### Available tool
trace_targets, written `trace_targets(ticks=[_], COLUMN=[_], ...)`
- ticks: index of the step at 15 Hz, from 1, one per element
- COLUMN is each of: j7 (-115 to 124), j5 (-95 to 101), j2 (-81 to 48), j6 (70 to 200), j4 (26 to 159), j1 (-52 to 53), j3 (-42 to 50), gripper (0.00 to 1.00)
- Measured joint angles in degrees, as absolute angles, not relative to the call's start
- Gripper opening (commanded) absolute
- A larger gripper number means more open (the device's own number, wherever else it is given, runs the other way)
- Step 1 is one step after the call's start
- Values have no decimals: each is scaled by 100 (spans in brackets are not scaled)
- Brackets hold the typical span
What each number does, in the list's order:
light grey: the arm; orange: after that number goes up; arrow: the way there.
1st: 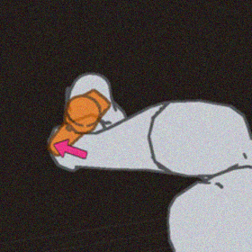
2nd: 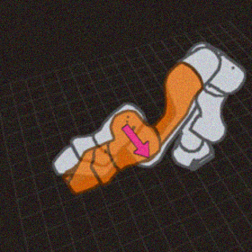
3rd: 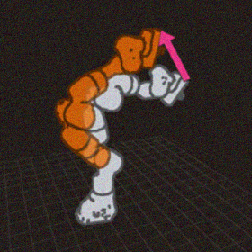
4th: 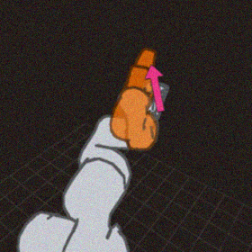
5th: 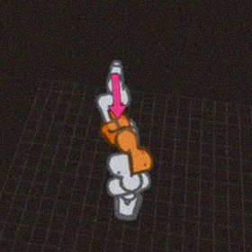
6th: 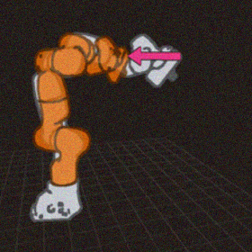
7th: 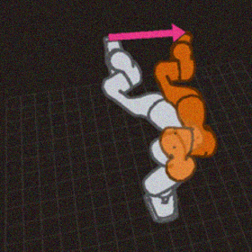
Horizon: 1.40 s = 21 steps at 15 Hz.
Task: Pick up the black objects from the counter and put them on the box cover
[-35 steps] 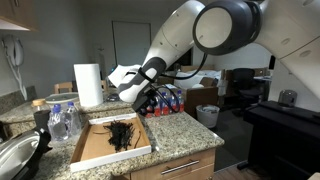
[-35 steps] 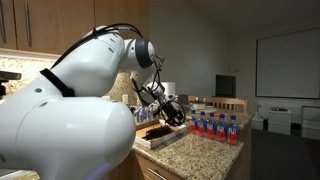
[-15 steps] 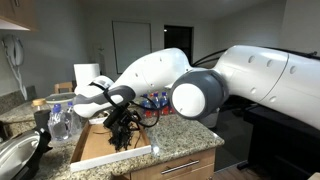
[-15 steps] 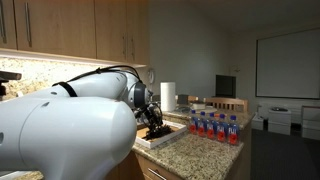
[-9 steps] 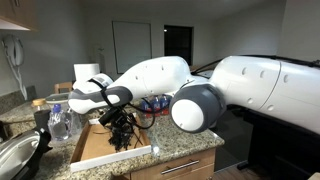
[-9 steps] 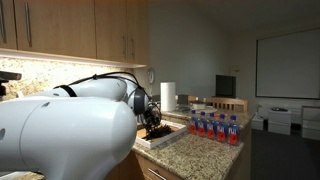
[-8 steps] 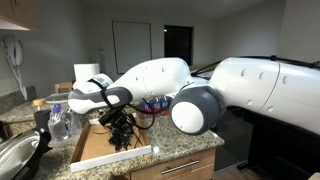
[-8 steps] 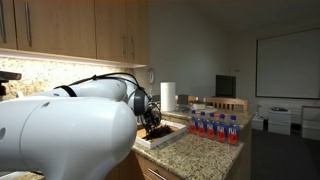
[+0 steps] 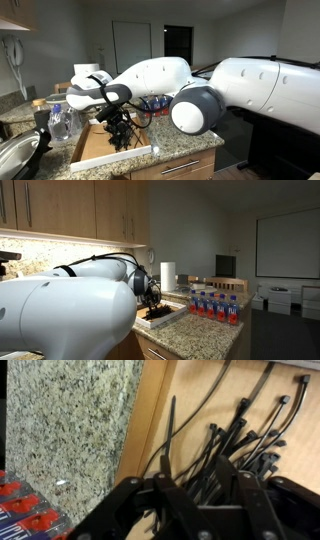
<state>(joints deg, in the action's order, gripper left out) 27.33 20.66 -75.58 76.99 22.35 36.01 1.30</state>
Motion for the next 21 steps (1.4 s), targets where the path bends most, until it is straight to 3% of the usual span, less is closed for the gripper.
trace_targets(ticks=[3,14,21], j7=[2673,2657,2681], j5=[2066,1706,1097], j2=[-7392,-6600,-6293], j6=[7968,8149,8075], j4=[2170,1957,1956], j1=[3617,3651,3153], j3=[128,415,361], gripper=[100,100,100])
